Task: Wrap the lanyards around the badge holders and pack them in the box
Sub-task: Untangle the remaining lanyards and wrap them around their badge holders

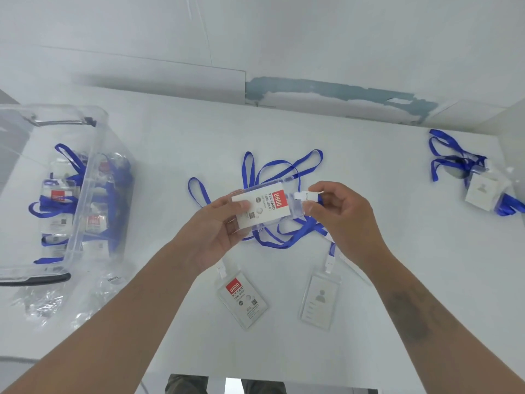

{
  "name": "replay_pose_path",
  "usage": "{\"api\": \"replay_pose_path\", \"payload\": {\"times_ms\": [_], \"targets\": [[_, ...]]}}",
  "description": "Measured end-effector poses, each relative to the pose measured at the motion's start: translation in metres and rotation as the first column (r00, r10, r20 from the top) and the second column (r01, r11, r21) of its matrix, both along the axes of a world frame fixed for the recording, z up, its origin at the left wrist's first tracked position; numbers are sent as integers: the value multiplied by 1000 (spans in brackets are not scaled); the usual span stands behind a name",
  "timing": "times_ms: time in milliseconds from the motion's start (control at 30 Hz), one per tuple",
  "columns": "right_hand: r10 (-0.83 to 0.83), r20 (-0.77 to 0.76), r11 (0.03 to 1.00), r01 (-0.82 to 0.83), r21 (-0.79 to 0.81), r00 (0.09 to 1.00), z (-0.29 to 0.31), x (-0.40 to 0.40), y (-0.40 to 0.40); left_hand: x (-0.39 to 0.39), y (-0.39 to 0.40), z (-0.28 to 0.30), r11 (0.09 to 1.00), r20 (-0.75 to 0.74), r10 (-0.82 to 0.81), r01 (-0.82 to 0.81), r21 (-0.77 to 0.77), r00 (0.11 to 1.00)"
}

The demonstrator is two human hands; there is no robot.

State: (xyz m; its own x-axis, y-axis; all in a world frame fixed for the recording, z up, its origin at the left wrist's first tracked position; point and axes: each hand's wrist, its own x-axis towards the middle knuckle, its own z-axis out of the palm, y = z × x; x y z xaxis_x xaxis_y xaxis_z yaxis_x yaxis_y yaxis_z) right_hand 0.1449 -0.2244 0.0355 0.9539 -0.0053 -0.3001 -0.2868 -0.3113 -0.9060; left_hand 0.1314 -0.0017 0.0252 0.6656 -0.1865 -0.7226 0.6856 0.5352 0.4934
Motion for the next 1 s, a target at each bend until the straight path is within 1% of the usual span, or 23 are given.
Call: {"api": "replay_pose_path", "payload": {"times_ms": [100, 200, 267, 333, 433, 500, 567, 600, 633, 667, 733, 800, 867, 900, 933, 1000], "targets": [[-66, -11, 997, 66, 38, 998, 3, 1, 1, 3, 0, 3, 994, 20, -69, 67, 87, 997], [-149, -40, 981, 153, 115, 988, 2, 2, 4, 7, -1, 10, 983, 41, -147, 142, 117, 988], [-207, -87, 961, 219, 169, 974, -1, 2, 8, 10, -3, 15, 988, 57, -139, 134, 82, 989], [-236, -117, 950, 255, 180, 965, -6, 1, 15, 14, -5, 20, 996, 57, -86, 85, 23, 995], [-234, -105, 966, 243, 85, 967, -15, -5, 33, 19, -11, 25, 999, 70, -49, 50, -4, 996], [-146, -90, 989, 146, -4, 985, -18, -10, 45, 21, -16, 26, 995, 114, -83, 75, 67, 990], [31, -98, 989, -45, -144, 995, -18, -15, 54, 23, -20, 27, 963, 160, -142, 99, 252, 977], [123, -109, 965, -145, -220, 986, -16, -16, 55, 24, -22, 28, 926, 173, -165, 92, 367, 971], [206, -112, 924, -231, -305, 972, -13, -17, 55, 25, -22, 28, 879, 184, -175, 70, 472, 967], [285, -115, 862, -307, -404, 952, -9, -16, 53, 27, -23, 28, 833, 199, -180, 42, 552, 963], [433, -145, 688, -431, -584, 889, 5, -13, 49, 28, -21, 28, 745, 229, -216, 9, 667, 949], [523, -168, 558, -485, -673, 835, 21, -6, 46, 28, -19, 27, 669, 233, -301, 31, 742, 925], [576, -188, 490, -520, -700, 796, 40, 3, 42, 27, -16, 27, 618, 205, -397, 95, 780, 895], [590, -189, 492, -534, -688, 785, 50, 9, 40, 26, -15, 27, 605, 181, -436, 138, 784, 881], [594, -180, 525, -548, -651, 784, 60, 15, 37, 25, -14, 28, 605, 157, -469, 186, 775, 869], [588, -143, 625, -560, -544, 796, 77, 27, 31, 24, -10, 32, 613, 113, -542, 300, 730, 833]]}}
